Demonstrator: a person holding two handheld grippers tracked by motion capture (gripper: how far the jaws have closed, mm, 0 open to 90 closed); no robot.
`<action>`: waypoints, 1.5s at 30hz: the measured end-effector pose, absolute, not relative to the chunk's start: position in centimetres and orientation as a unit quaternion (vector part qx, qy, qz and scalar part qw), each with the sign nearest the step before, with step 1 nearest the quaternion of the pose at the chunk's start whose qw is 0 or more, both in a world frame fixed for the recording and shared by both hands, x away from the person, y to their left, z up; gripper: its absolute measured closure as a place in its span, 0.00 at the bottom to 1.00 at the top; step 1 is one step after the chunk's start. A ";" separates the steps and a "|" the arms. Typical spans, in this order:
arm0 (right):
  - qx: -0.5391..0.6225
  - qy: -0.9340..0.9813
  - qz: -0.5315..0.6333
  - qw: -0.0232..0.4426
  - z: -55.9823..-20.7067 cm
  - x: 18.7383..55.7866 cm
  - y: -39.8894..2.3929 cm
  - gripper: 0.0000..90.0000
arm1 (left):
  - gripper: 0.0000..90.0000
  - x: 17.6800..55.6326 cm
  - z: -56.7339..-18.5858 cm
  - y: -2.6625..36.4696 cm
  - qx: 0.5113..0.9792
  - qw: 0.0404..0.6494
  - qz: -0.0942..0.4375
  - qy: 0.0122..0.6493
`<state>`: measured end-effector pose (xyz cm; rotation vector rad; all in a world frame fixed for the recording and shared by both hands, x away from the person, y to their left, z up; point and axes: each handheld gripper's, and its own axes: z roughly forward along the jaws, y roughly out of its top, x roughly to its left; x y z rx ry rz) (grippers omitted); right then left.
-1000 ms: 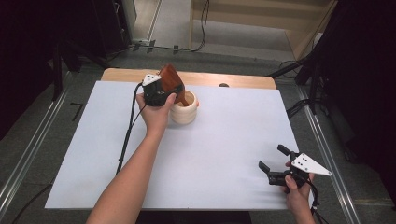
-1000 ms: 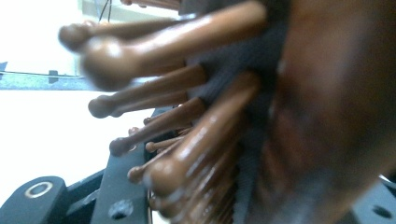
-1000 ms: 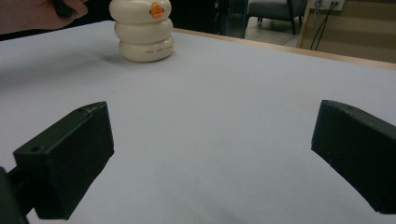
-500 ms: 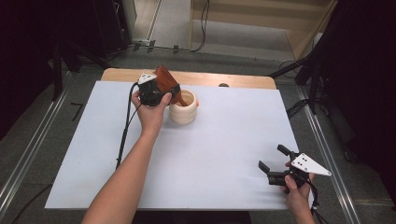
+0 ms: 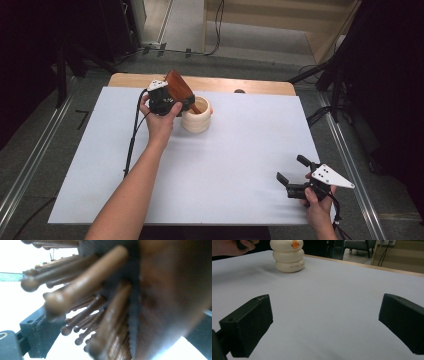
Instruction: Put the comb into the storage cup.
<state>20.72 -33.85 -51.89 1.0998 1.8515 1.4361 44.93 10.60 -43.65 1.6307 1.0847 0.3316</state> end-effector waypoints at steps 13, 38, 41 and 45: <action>0.411 0.689 0.531 0.275 -51.9 20.9 -33.8 0.00 | 0.00 43.1 -43.8 12.4 0.688 0.558 0.149 0.440; 0.414 0.690 0.526 0.276 -51.9 20.9 -33.6 0.00 | 0.00 38.6 -45.2 14.9 0.709 0.555 0.162 0.405; 0.414 0.690 0.525 0.277 -51.9 20.9 -33.6 0.00 | 0.00 38.0 -45.4 15.1 0.709 0.557 0.161 0.402; 0.414 0.691 0.525 0.276 -51.9 20.9 -33.6 0.00 | 0.00 37.1 -45.6 15.3 0.714 0.553 0.172 0.393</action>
